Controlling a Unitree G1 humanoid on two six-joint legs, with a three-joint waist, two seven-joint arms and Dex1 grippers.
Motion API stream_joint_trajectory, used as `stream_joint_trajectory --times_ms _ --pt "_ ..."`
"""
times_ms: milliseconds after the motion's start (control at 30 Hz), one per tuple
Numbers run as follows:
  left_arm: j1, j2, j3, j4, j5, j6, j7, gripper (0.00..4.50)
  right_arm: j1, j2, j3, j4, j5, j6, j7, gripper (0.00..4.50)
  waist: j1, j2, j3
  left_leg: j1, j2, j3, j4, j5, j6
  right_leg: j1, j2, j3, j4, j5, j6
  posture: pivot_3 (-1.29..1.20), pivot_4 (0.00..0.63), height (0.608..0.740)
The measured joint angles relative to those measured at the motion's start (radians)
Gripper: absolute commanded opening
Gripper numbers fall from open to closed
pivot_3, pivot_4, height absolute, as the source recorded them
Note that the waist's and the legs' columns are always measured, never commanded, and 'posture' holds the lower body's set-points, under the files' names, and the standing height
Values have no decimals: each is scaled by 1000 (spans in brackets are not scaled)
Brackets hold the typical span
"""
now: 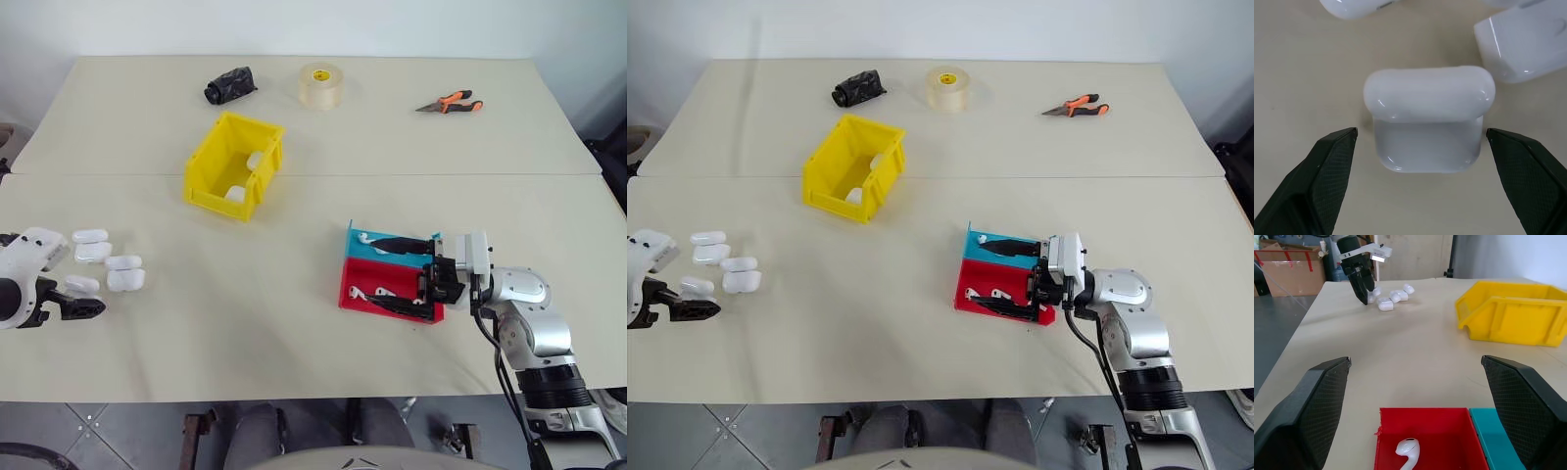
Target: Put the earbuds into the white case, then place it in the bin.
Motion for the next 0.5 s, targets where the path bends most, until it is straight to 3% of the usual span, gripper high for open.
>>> stream_joint_trajectory --times_ms 167,367,500 --pt "9 0 1 -5 2 19 -19 2781 3 0 0 -4 0 -1 -7 4500 -5 0 0 1 0 1 0 0 0 -1 0 1 3 0 0 0 150 740" --pt "54 -11 58 -19 6 40 -15 2781 2 3 0 -1 -1 -4 -13 4500 -18 0 0 2 1 2 0 0 0 -1 0 3 5 0 0 0 150 740" --pt "166 -53 200 -56 3 24 -47 2781 -2 8 1 13 -3 -10 -10 4500 -21 0 0 2 1 4 0 0 0 -3 0 3 5 0 0 0 150 740"
